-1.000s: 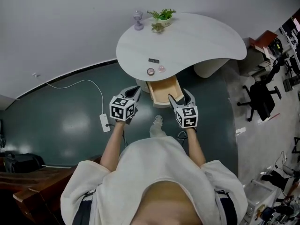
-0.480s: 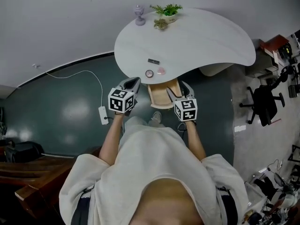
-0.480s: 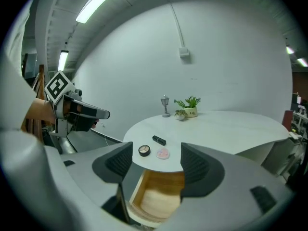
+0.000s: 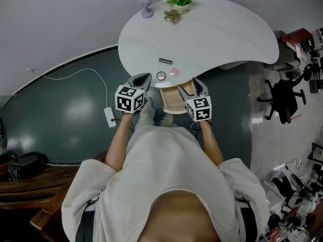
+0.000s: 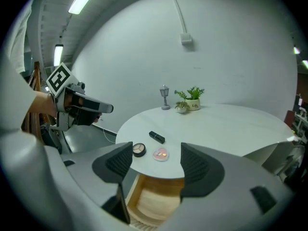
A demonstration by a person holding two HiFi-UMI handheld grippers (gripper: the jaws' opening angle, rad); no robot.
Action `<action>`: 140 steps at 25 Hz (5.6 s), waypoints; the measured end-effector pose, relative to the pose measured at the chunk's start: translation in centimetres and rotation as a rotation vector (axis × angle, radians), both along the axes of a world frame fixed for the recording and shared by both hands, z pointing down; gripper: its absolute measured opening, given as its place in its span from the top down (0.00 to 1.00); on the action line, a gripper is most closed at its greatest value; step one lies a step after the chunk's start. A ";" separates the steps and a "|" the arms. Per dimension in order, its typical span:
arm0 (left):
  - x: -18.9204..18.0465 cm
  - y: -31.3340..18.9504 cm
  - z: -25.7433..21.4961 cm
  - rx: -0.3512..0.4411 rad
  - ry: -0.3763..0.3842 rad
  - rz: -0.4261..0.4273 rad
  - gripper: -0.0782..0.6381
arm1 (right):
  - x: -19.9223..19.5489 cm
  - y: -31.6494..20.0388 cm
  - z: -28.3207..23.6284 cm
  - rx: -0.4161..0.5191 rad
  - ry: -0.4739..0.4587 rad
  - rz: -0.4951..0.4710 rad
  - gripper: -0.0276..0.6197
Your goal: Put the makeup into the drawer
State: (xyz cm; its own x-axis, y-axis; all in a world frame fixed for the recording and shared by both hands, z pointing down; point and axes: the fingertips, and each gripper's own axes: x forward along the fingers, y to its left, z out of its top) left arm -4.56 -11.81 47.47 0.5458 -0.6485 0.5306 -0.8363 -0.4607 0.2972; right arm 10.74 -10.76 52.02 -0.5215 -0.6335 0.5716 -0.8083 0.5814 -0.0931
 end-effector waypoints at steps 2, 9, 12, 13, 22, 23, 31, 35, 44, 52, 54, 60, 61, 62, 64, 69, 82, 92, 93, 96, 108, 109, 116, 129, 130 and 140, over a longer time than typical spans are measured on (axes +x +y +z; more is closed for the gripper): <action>-0.4 -1.4 0.1 -0.003 0.007 0.023 0.87 | -0.7 -1.0 0.6 -0.014 0.022 -0.005 0.50; -1.8 -4.7 0.7 -0.013 0.033 0.086 0.87 | -2.7 -3.8 3.5 -0.075 0.124 -0.063 0.50; -2.4 -5.6 0.8 -0.017 0.041 0.099 0.87 | -3.5 -4.5 4.8 -0.101 0.198 -0.143 0.50; -2.5 -5.8 0.9 -0.019 0.044 0.101 0.87 | -3.7 -4.6 5.3 -0.112 0.229 -0.175 0.50; -4.5 -6.3 2.0 -0.045 0.059 0.085 0.87 | -4.5 -4.7 10.0 -0.186 0.563 -0.551 0.51; -4.8 -6.3 2.1 -0.049 0.059 0.078 0.87 | -4.6 -4.9 10.4 -0.186 0.599 -0.591 0.52; -6.5 -5.7 2.9 -0.071 0.055 0.037 0.87 | -5.1 -6.1 12.5 -0.244 0.717 -0.789 0.55; -7.1 -5.3 3.0 -0.075 0.054 0.024 0.87 | -5.2 -5.9 13.0 -0.309 0.687 -0.805 0.56; -6.2 -5.1 2.8 -0.071 0.052 0.051 0.87 | -5.4 -5.4 12.9 -0.324 0.664 -0.797 0.61; -3.8 -5.6 2.6 -0.064 0.050 0.128 0.87 | -2.9 -4.3 11.3 -0.318 0.588 -0.633 0.61; -2.5 -5.5 2.4 -0.061 0.051 0.162 0.87 | -1.8 -3.7 10.5 -0.322 0.554 -0.566 0.61; 1.7 -4.8 2.2 -0.064 0.063 0.286 0.87 | 1.9 -0.6 9.5 -0.347 0.517 -0.404 0.61; 2.6 -4.5 2.3 -0.066 0.062 0.305 0.87 | 2.6 0.1 9.5 -0.353 0.511 -0.383 0.61; 3.5 -4.2 2.3 -0.069 0.062 0.322 0.87 | 3.3 0.8 9.6 -0.359 0.507 -0.368 0.61; 5.1 -3.5 2.4 -0.076 0.061 0.350 0.87 | 4.4 2.3 9.9 -0.369 0.508 -0.359 0.61; 6.5 -2.3 2.9 -0.092 0.050 0.377 0.87 | 4.5 4.7 11.3 -0.390 0.522 -0.397 0.61; 1.9 -0.9 5.3 -0.143 0.038 0.228 0.87 | -0.1 7.4 19.3 -0.429 0.619 -0.718 0.61; -0.8 0.2 5.9 -0.134 0.032 0.125 0.87 | -1.9 7.9 25.6 -0.400 0.705 -0.888 0.61; -1.1 0.2 6.1 -0.133 0.031 0.118 0.87 | -1.9 7.8 26.3 -0.402 0.713 -0.895 0.61; -1.5 0.0 6.8 -0.133 0.030 0.101 0.87 | -1.9 7.8 28.3 -0.408 0.739 -0.926 0.61; -3.4 0.9 9.5 -0.153 0.019 0.056 0.87 | -3.4 6.9 34.5 -0.410 0.813 -1.038 0.61; -3.6 1.0 9.7 -0.154 0.018 0.050 0.87 | -3.4 6.9 34.9 -0.414 0.819 -1.040 0.61; -5.0 1.3 10.2 -0.150 0.009 0.014 0.87 | -3.1 7.4 36.6 -0.398 0.847 -1.063 0.60; -3.0 1.7 8.1 -0.111 0.032 0.015 0.87 | -4.1 7.4 31.5 -0.226 0.835 -1.117 0.51; -2.7 1.7 7.8 -0.106 0.034 0.016 0.87 | -4.0 7.5 30.9 -0.211 0.838 -1.121 0.52; -2.0 2.3 4.7 -0.051 0.033 -0.012 0.87 | -3.8 9.1 24.6 -0.087 0.802 -1.110 0.56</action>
State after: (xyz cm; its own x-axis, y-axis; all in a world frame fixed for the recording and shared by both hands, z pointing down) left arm -6.54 -9.49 52.12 0.5557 -0.6278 0.5450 -0.8312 -0.4342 0.3472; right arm 6.93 -1.71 76.60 -0.2373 -0.0510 0.9701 0.2248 0.9686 0.1059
